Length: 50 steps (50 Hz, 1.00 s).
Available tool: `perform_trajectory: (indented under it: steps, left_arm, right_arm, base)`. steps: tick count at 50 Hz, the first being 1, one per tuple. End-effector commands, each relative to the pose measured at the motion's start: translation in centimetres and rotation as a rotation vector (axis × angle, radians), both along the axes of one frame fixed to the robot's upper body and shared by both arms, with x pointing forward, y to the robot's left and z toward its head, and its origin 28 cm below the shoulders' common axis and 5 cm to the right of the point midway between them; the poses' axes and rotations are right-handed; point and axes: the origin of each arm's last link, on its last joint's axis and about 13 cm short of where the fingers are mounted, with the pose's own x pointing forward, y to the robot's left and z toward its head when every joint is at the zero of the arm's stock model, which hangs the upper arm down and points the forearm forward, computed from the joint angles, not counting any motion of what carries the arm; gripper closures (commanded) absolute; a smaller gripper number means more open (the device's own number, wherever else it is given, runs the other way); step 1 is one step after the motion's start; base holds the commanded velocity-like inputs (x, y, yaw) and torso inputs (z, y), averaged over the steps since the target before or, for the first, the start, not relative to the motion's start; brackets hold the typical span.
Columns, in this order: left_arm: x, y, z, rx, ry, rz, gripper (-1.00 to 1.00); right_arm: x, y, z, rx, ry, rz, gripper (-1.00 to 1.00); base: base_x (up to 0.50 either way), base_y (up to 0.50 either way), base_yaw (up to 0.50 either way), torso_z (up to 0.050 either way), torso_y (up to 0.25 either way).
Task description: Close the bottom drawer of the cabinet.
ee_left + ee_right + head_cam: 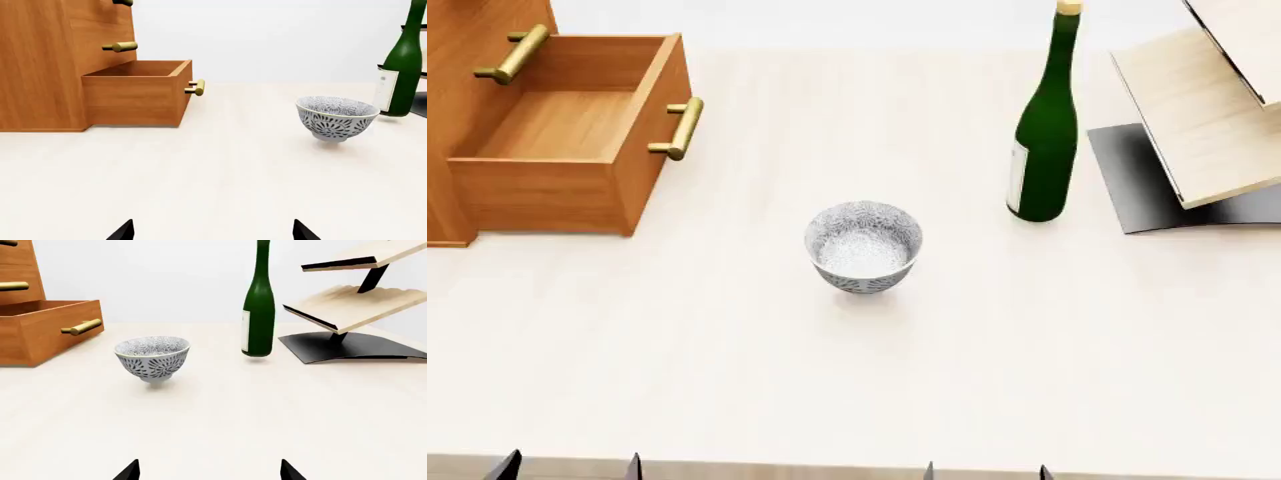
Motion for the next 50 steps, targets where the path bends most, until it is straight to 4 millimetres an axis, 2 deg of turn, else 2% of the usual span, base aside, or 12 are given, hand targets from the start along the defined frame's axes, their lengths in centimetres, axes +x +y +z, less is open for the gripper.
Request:
perform_trajectory:
  steps: [1, 2, 3, 4, 5, 6, 7, 18, 36, 50]
  left_arm:
    - [0.0, 0.1, 0.1, -0.001, -0.002, 0.003, -1.00]
    - [-0.1, 0.1, 0.4, 0.001, -0.008, 0.005, -1.00]
    - [3.3, 0.4, -5.0, -0.003, 0.195, 0.032, -1.00]
    - [-0.6, 0.7, -6.2, 0.024, 0.311, 0.024, -1.00]
    - [-1.5, 0.5, -4.8, 0.011, 0.247, 0.014, -1.00]
    - [-0.4, 0.2, -1.8, -0.001, 0.101, 0.003, -1.00]
    - [0.0, 0.0, 0.0, -0.005, 0.016, -0.004, -1.00]
    - [0.4, 0.3, -0.3, -0.002, 0.048, -0.002, -1.00]
    - [0.7, 0.4, -1.2, 0.009, 0.074, -0.016, -1.00]
    - [0.5, 0.3, -1.0, -0.004, 0.060, -0.025, -1.00]
  right_arm:
    - [-0.1, 0.0, 0.2, -0.019, 0.004, -0.010, -1.00]
    - [-0.1, 0.1, 0.7, -0.038, -0.005, 0.000, -1.00]
    - [-9.6, 7.6, 2.1, -0.039, -0.345, 0.022, -1.00]
    - [-5.3, 1.7, -0.5, -0.192, -0.164, 0.030, -1.00]
    - [-1.5, -0.2, -0.7, -0.133, -0.035, 0.007, -1.00]
    - [0.0, 0.0, 0.1, 0.001, -0.007, -0.011, -1.00]
    - [0.0, -0.1, 0.0, 0.002, -0.004, -0.009, -1.00]
    - [0.7, -0.7, -1.1, 0.035, 0.033, -0.046, -1.00]
    - [0.6, -1.6, -1.1, 0.035, 0.067, -0.078, -1.00]
    - [0.4, -1.5, -0.5, 0.057, -0.003, -0.098, -1.00]
  base:
    - [0.00, 0.00, 0.00, 0.000, 0.000]
    - [0.00, 0.00, 0.00, 0.000, 0.000]
    - [0.00, 0.00, 0.00, 0.000, 0.000]
    - [0.00, 0.00, 0.00, 0.000, 0.000]
    - [0.00, 0.00, 0.00, 0.000, 0.000]
    - [0.00, 0.00, 0.00, 0.000, 0.000]
    - [0.00, 0.00, 0.00, 0.000, 0.000]
    - [0.00, 0.00, 0.00, 0.000, 0.000]
    - [0.00, 0.00, 0.00, 0.000, 0.000]
    - [0.00, 0.00, 0.00, 0.000, 0.000]
